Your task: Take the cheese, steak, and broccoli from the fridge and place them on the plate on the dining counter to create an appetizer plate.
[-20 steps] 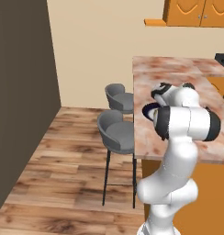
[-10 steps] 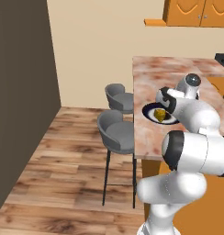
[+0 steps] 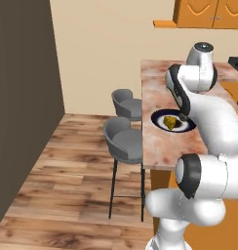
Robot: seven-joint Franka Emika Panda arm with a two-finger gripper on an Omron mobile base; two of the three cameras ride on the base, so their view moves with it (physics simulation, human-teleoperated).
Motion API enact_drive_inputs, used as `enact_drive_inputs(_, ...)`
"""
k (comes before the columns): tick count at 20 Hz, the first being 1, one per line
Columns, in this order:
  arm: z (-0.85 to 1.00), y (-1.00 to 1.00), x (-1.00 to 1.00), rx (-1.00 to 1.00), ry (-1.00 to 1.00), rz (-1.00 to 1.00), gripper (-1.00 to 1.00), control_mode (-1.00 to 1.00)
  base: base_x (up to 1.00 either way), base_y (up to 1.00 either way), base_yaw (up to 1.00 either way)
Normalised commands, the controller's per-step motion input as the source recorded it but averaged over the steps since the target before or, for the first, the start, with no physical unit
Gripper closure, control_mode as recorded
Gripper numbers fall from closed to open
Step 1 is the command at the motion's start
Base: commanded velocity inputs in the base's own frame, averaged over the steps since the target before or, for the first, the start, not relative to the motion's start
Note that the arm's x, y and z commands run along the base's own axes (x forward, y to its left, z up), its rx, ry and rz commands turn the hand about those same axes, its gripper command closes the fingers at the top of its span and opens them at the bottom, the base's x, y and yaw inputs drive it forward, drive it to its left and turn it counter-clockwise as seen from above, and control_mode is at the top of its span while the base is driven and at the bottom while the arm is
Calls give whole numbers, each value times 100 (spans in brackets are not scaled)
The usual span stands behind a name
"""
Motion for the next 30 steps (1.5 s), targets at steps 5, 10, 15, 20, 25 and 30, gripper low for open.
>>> enact_drive_inputs(5, 33, 23, -100, 12, 8, 0, -100, -100, 0, 0, 0)
enact_drive_inputs(10, -1, 32, -64, 1, 5, 0, -100, -100, 0, 0, 0)
enact_drive_inputs(15, 0, 0, 0, 0, 1, 0, -100, -100, 0, 0, 0)
enact_drive_inputs(20, 0, 0, 0, 0, 0, 0, -100, 100, 0, 1, -37)
enact_drive_inputs(25, 0, 0, 0, 0, 0, 0, -100, 100, 0, 1, -97)
enact_drive_inputs(30, 0, 0, 0, 0, 0, 0, -100, 100, -1, 0, -98)
